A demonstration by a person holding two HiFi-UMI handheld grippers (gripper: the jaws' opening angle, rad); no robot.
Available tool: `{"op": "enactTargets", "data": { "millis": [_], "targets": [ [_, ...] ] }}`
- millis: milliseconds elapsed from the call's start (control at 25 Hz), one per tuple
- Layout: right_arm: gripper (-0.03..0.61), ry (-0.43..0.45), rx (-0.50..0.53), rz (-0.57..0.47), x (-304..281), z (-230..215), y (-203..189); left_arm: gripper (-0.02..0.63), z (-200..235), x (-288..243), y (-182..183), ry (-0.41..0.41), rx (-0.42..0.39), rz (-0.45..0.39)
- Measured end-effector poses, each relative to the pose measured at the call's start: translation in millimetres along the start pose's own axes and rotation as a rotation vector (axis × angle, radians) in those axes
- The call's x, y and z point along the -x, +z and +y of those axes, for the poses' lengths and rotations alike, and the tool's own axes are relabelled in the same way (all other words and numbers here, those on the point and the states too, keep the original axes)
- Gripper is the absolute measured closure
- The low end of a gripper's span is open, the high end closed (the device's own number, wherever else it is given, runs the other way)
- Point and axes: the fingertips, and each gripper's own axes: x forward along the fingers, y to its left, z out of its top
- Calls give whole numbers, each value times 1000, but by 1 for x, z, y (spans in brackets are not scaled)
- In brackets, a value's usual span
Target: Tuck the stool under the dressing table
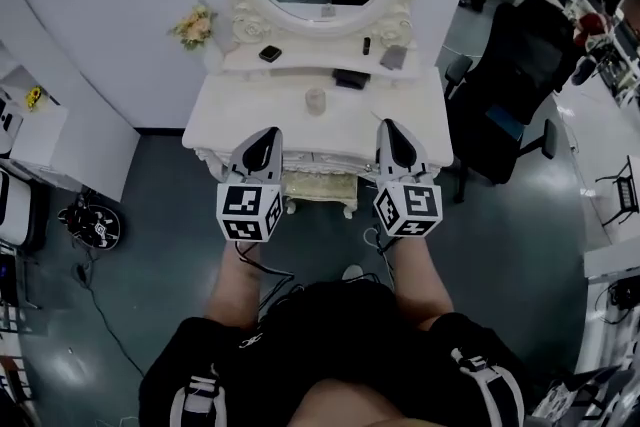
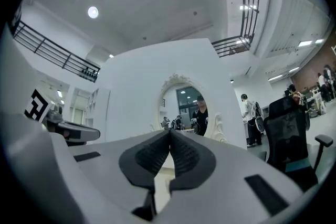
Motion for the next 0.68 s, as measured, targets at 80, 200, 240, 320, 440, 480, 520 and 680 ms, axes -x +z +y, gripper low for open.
{"op": "enactTargets", "data": {
  "millis": [80,200,240,320,440,480,520,680],
  "targets": [
    [566,11,6,10,-3,1,-3,597,0,-2,4,16,-30,1],
    [566,32,3,25,-12,0,-5,597,-3,-11,9,31,-82,7],
    [566,38,1,27,-15,-1,-5,597,-5,-15,10,32,-90,10],
    [566,47,2,29,-21,-3,-6,597,-7,-22,9,33,-92,12],
    [566,56,9,25,-26,-7,-6,597,-9,-31,5,36,-80,15],
    [566,58,11,24,-28,-9,-6,597,-10,-34,4,35,-76,17],
    [566,60,13,23,-30,-11,-6,597,-10,-37,4,34,-72,19],
    [566,65,16,24,-40,-19,-3,597,-10,-53,7,37,-64,23]
  ]
}}
